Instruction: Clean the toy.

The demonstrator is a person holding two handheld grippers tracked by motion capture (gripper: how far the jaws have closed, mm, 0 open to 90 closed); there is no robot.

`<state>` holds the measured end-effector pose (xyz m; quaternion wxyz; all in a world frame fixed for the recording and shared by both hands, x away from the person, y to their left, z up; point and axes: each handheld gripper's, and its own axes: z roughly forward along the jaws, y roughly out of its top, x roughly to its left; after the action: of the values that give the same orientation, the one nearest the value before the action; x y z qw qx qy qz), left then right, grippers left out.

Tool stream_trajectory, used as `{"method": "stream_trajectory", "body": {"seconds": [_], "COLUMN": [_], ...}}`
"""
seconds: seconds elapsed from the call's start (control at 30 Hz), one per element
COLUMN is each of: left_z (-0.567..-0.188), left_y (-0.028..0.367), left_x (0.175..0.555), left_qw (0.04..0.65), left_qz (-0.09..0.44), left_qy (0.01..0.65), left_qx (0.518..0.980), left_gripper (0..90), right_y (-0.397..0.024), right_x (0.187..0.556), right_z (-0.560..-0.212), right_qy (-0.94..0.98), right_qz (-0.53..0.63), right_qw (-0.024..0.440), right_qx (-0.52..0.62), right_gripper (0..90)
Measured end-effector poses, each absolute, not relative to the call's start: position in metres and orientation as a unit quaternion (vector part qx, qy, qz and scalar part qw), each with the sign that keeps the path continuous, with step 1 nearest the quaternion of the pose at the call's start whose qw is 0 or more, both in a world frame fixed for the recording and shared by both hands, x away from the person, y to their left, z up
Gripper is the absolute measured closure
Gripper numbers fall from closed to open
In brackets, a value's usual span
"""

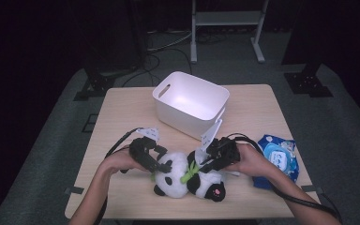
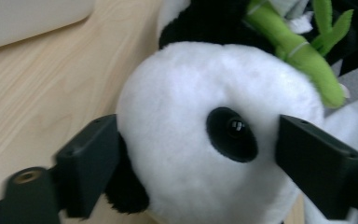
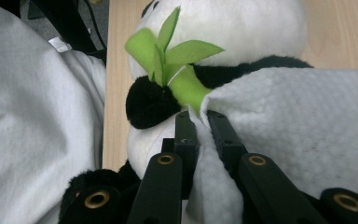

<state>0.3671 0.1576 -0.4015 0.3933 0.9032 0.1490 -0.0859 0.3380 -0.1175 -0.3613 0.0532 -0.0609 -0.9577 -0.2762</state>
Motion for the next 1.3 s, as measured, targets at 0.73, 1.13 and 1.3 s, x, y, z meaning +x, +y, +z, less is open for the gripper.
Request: {"method": "stream_trajectory", "body": {"seconds": [0.73, 1.13, 1.3], "left_z": [-0.391, -0.389, -0.392], "left_y": [0.162, 0.155, 0.153], "left_x": [0.363, 0.374, 0.375], "left_qw": [0.402, 0.380, 0.373], "left_qz": [-0.063, -0.061, -0.078], "left_qy": [0.146, 0.159, 0.150], "left_qx": [0.902, 0.909, 0.912], "left_gripper": [22.2, 13.0, 7.4], "right_y": [-0.093, -0.085, -0.085], "right_x": [0.355, 0.340, 0.334], "right_z": [-0.353, -0.362, -0.363], "right_qy": [-0.953, -0.962, -0.963], "right_qz": [-0.292, -0.266, -0.262], "right_qw": [0.032, 0.051, 0.058], "right_qx": [-0.072, -0.039, -0.027], "right_gripper": [82.4, 82.5, 82.6]}}
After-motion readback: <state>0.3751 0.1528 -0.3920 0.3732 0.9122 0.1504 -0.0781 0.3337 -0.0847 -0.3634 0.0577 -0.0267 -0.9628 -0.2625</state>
